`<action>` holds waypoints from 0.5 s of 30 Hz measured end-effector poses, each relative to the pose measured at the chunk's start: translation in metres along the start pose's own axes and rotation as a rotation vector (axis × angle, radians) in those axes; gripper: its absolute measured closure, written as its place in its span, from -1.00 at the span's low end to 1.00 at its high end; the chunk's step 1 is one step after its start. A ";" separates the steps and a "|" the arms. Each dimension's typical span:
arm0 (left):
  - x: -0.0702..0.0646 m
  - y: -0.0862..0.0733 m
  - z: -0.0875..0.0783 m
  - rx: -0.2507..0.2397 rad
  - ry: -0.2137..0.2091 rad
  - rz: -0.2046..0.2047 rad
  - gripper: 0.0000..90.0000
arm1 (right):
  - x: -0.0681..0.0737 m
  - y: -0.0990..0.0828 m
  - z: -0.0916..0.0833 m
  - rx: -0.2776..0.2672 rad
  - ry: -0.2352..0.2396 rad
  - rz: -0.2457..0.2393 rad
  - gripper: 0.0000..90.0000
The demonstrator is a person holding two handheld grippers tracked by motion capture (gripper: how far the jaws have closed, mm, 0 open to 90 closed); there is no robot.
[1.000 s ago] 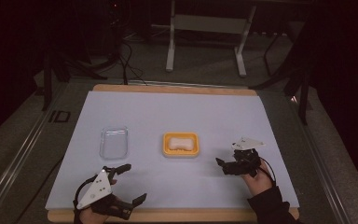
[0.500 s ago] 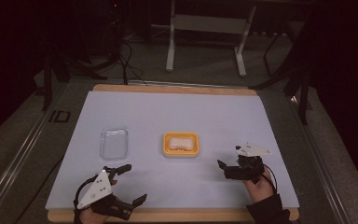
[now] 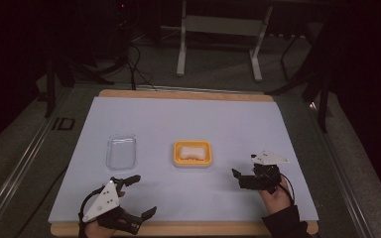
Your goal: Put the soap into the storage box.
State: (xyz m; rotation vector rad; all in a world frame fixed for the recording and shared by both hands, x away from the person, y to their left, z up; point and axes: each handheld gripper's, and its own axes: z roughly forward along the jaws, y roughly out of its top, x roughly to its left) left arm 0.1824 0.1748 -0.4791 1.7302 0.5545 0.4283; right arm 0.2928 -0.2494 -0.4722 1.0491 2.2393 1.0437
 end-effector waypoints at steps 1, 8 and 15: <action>0.000 0.000 0.000 0.000 0.000 0.000 -0.97 | 0.000 0.000 0.000 0.000 0.000 0.000 -0.69; 0.000 0.000 0.000 0.001 0.000 -0.003 -0.97 | 0.000 -0.001 0.002 0.002 0.019 -0.002 -0.69; 0.001 0.000 0.000 0.001 0.001 -0.006 -0.98 | -0.002 -0.002 0.004 0.013 0.023 0.002 -0.69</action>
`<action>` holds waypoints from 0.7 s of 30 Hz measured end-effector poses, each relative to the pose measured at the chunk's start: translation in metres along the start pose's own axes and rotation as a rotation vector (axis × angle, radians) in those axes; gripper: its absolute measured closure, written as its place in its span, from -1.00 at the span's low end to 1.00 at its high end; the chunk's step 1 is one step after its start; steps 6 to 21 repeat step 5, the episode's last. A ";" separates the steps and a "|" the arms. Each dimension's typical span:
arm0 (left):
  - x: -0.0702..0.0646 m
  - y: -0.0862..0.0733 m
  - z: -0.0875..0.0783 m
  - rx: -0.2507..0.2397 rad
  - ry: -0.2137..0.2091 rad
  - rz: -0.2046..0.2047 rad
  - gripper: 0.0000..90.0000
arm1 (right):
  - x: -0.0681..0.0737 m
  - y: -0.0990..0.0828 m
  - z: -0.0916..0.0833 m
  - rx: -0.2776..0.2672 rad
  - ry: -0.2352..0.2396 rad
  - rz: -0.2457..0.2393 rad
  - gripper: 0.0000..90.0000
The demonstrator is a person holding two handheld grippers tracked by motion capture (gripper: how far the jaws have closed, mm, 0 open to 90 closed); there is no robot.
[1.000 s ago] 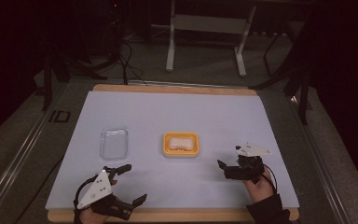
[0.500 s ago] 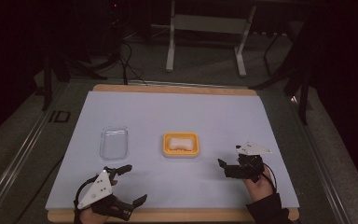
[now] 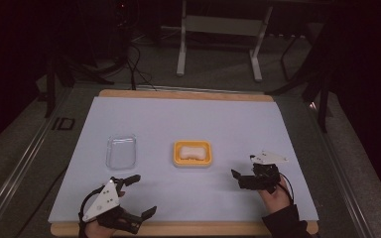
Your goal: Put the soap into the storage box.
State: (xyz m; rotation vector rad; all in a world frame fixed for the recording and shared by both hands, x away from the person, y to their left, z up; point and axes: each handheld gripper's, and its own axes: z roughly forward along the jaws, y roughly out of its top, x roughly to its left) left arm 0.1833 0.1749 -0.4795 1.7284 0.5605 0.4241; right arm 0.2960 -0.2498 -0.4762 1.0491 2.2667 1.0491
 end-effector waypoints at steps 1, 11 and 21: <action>0.000 0.000 0.000 0.000 0.000 0.000 -0.97 | 0.000 0.000 0.000 0.003 0.001 -0.002 -0.69; 0.000 0.000 0.000 0.001 0.000 0.000 -0.97 | 0.000 0.000 0.001 0.008 0.006 -0.003 -0.69; 0.000 0.000 0.000 0.001 0.000 0.000 -0.97 | 0.000 0.000 0.001 0.008 0.006 -0.003 -0.69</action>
